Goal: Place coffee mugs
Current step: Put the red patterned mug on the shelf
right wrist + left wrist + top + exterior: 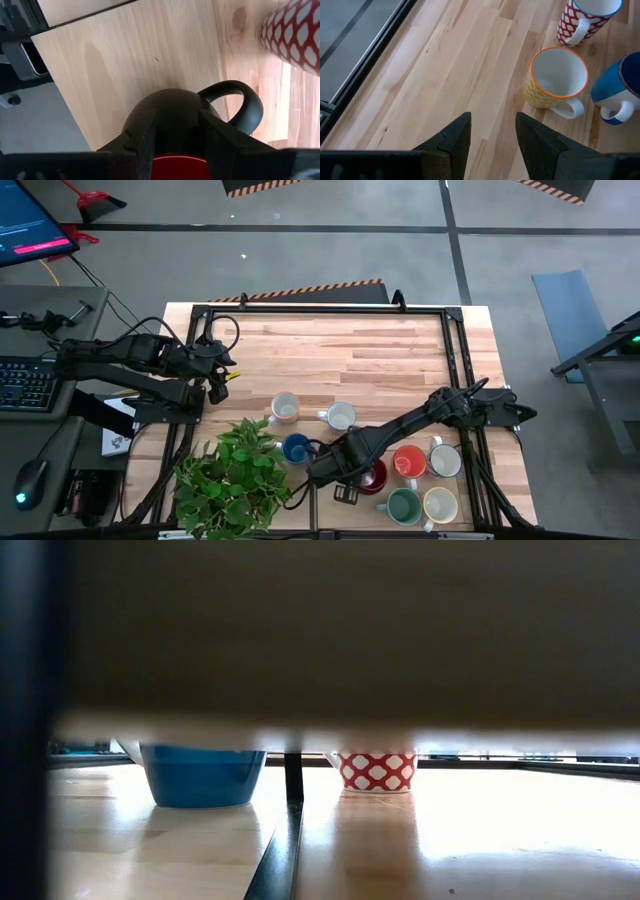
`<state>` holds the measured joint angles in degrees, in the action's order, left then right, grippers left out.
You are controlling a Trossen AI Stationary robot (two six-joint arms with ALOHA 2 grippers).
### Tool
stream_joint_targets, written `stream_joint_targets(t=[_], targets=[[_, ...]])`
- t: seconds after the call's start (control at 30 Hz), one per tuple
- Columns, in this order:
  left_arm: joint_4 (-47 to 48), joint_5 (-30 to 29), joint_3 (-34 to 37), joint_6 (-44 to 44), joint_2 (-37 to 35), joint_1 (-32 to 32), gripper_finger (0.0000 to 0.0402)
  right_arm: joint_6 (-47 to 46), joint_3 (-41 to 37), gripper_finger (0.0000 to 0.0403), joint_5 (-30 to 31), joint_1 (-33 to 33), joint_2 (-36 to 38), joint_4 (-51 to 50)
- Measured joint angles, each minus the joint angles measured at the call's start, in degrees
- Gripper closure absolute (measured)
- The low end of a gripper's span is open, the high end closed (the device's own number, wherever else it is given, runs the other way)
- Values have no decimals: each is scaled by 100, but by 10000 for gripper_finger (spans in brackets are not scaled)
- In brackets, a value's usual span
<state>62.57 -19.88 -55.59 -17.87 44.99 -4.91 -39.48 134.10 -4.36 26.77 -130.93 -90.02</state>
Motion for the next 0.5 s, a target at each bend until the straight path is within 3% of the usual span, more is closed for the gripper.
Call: stream_joint_targets(t=[0.5], targets=[[0, 39, 0, -59, 0, 0, 257, -166, 0, 275, 264, 4, 0, -6]])
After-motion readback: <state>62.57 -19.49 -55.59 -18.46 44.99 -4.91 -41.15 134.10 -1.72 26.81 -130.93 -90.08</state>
